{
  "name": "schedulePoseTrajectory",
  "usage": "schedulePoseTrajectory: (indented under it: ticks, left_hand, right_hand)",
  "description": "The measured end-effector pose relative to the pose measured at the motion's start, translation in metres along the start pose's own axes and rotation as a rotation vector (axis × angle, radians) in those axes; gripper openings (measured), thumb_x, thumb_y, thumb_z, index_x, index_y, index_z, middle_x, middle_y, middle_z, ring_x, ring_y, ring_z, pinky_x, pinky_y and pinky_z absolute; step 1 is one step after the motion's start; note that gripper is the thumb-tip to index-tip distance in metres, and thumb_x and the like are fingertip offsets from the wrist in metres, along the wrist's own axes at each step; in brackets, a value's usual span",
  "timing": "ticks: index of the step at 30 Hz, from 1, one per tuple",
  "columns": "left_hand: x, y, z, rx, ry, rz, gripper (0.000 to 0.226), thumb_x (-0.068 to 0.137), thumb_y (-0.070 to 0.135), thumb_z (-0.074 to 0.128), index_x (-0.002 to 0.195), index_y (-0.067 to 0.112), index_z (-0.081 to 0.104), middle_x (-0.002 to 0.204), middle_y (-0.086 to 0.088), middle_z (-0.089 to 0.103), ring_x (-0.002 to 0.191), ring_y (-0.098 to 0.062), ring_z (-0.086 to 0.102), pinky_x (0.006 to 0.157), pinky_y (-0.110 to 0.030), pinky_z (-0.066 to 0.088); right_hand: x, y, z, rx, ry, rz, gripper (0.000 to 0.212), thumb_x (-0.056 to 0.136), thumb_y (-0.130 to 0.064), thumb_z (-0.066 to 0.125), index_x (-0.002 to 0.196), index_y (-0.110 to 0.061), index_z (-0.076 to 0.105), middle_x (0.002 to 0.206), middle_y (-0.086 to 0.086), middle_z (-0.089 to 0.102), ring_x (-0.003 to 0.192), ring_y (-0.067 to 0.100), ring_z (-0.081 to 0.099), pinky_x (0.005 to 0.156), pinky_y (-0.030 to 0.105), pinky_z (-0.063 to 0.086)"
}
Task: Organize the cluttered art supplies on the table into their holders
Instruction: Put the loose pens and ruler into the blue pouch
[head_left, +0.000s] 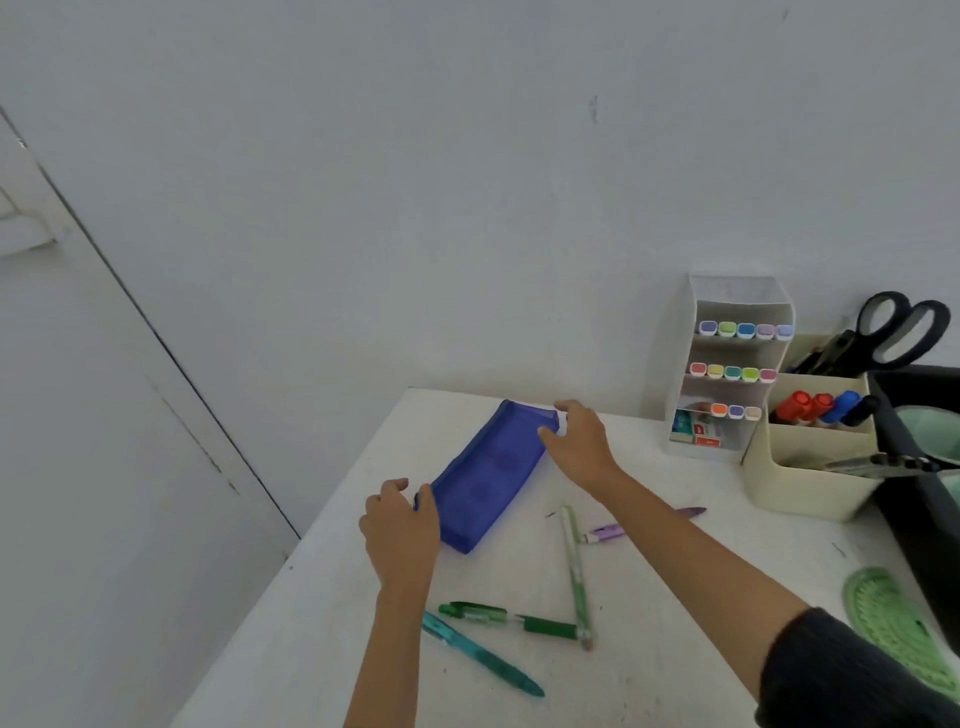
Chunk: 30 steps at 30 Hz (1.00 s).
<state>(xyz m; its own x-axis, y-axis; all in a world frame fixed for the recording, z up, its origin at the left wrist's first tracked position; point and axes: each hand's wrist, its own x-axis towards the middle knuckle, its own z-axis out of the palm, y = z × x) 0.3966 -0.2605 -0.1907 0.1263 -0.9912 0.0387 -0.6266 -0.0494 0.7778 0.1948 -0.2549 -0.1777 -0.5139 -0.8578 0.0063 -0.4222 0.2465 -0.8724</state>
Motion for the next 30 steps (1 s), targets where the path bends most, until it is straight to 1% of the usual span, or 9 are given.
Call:
schedulePoseTrajectory:
  ticks: [2, 4, 8, 12, 16, 21, 23, 27, 30]
  left_hand:
    - [0.011, -0.008, 0.001, -0.057, -0.07, -0.054, 0.042, 0.093, 0.035, 0.053, 0.122, 0.005, 0.053, 0.114, -0.015, 0.059, 0.101, -0.027, 0.056, 0.083, -0.034, 0.047]
    - [0.016, -0.01, 0.003, -0.152, -0.133, -0.049, 0.036, 0.091, 0.029, 0.058, 0.115, 0.002, 0.058, 0.103, -0.009, 0.062, 0.088, -0.019, 0.057, 0.074, -0.029, 0.046]
    - [0.014, -0.009, 0.004, -0.308, -0.163, -0.014, 0.018, 0.089, 0.015, 0.062, 0.105, 0.007, 0.063, 0.097, -0.007, 0.065, 0.086, -0.017, 0.059, 0.069, -0.021, 0.045]
    - [0.009, 0.0, 0.001, -0.446, -0.16, -0.088, 0.012, 0.094, 0.02, 0.054, 0.103, 0.015, 0.059, 0.103, -0.004, 0.061, 0.083, -0.01, 0.057, 0.063, -0.018, 0.045]
    - [-0.007, 0.015, -0.014, -0.649, -0.327, -0.211, 0.02, 0.097, 0.024, 0.048, 0.111, 0.016, 0.06, 0.102, -0.003, 0.064, 0.085, -0.015, 0.06, 0.066, -0.025, 0.047]
    - [-0.046, 0.039, -0.023, -0.655, -0.439, -0.046, 0.02, 0.094, 0.031, 0.051, 0.102, 0.018, 0.064, 0.1, 0.001, 0.068, 0.087, -0.015, 0.062, 0.072, -0.027, 0.053]
    - [-0.063, 0.045, -0.022, -0.694, -0.429, -0.021, 0.02, 0.092, 0.033, 0.053, 0.098, 0.019, 0.065, 0.094, 0.003, 0.07, 0.086, -0.017, 0.066, 0.075, -0.031, 0.057]
    - [-0.096, 0.059, -0.017, -0.837, -0.273, -0.054, 0.02, 0.09, 0.029, 0.056, 0.099, 0.013, 0.065, 0.092, 0.0, 0.071, 0.081, -0.021, 0.069, 0.066, -0.026, 0.058]
    - [-0.123, 0.073, -0.011, -0.923, -0.243, -0.102, 0.022, 0.087, 0.025, 0.062, 0.101, 0.008, 0.065, 0.096, -0.004, 0.071, 0.085, -0.021, 0.069, 0.066, -0.026, 0.058]
  right_hand:
    - [0.006, 0.001, 0.011, 0.114, -0.018, 0.14, 0.055, 0.091, -0.015, 0.057, 0.139, -0.006, 0.032, 0.132, 0.016, 0.043, 0.113, 0.027, 0.05, 0.091, 0.03, 0.043]
    - [0.007, 0.004, 0.021, 0.225, 0.018, 0.242, 0.058, 0.088, -0.014, 0.061, 0.138, -0.007, 0.031, 0.12, 0.014, 0.05, 0.096, 0.024, 0.055, 0.084, 0.036, 0.051]
    - [0.003, 0.003, 0.034, 0.335, 0.11, 0.295, 0.047, 0.088, -0.006, 0.06, 0.13, -0.006, 0.04, 0.098, 0.009, 0.056, 0.078, 0.016, 0.055, 0.064, 0.024, 0.051]
    - [-0.007, -0.008, 0.032, 0.524, 0.115, 0.312, 0.04, 0.091, -0.008, 0.058, 0.129, -0.01, 0.047, 0.106, 0.014, 0.063, 0.091, 0.022, 0.063, 0.08, 0.033, 0.055]
    - [-0.034, -0.024, 0.007, 0.763, 0.112, 0.332, 0.032, 0.092, -0.004, 0.056, 0.122, -0.015, 0.055, 0.093, 0.01, 0.067, 0.07, 0.014, 0.061, 0.072, 0.025, 0.053]
    - [-0.078, -0.036, -0.029, 0.921, 0.037, 0.357, 0.028, 0.091, -0.005, 0.057, 0.117, -0.014, 0.061, 0.091, 0.007, 0.069, 0.075, 0.016, 0.063, 0.071, 0.028, 0.054]
    - [-0.094, -0.038, -0.042, 0.86, 0.057, 0.329, 0.032, 0.09, -0.013, 0.059, 0.122, -0.014, 0.058, 0.096, 0.004, 0.068, 0.08, 0.015, 0.065, 0.074, 0.029, 0.055]
    - [-0.133, -0.038, -0.06, 0.426, 0.136, 0.162, 0.055, 0.085, -0.034, 0.063, 0.134, -0.027, 0.039, 0.131, 0.002, 0.05, 0.095, 0.012, 0.054, 0.077, 0.027, 0.049]
    - [-0.17, -0.029, -0.061, 0.148, 0.024, 0.044, 0.074, 0.076, -0.044, 0.069, 0.137, -0.034, 0.029, 0.136, -0.002, 0.036, 0.11, 0.01, 0.04, 0.09, 0.023, 0.039]
